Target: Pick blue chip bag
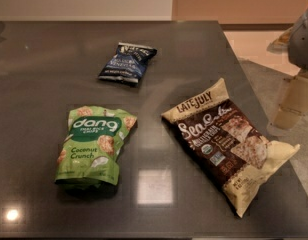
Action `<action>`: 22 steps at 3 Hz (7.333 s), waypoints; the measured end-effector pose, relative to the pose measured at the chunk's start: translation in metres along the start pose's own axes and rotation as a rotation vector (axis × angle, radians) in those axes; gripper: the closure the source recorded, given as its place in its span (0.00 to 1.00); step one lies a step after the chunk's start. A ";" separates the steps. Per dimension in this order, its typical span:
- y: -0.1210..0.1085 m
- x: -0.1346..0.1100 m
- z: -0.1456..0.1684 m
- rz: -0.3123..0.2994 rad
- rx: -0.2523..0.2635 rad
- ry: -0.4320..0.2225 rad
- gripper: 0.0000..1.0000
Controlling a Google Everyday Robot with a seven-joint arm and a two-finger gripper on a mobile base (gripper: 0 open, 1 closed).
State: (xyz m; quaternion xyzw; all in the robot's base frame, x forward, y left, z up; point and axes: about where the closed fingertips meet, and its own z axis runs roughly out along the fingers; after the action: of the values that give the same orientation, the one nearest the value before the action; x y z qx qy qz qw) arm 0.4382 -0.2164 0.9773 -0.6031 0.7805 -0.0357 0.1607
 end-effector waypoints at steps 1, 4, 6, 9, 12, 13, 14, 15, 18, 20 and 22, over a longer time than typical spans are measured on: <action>0.000 0.000 0.000 0.000 0.000 0.000 0.00; -0.054 -0.079 0.051 -0.024 -0.032 -0.138 0.00; -0.086 -0.150 0.090 0.055 -0.038 -0.177 0.00; -0.137 -0.241 0.145 0.281 -0.104 -0.103 0.00; -0.160 -0.285 0.197 0.446 -0.003 -0.063 0.00; -0.156 -0.293 0.214 0.459 0.004 -0.071 0.00; -0.148 -0.304 0.229 0.440 0.008 -0.073 0.00; -0.143 -0.310 0.243 0.423 0.004 -0.069 0.00; -0.145 -0.296 0.242 0.426 0.004 -0.075 0.64; -0.150 -0.285 0.202 0.402 -0.021 -0.160 1.00; -0.140 -0.285 0.119 0.269 -0.063 -0.293 1.00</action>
Offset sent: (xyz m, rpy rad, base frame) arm 0.0488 0.0328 -0.0079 0.0892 0.0248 0.0268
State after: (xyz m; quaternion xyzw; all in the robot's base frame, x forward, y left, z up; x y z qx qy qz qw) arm 0.6662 0.0341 0.9588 -0.4968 0.8231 0.0988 0.2567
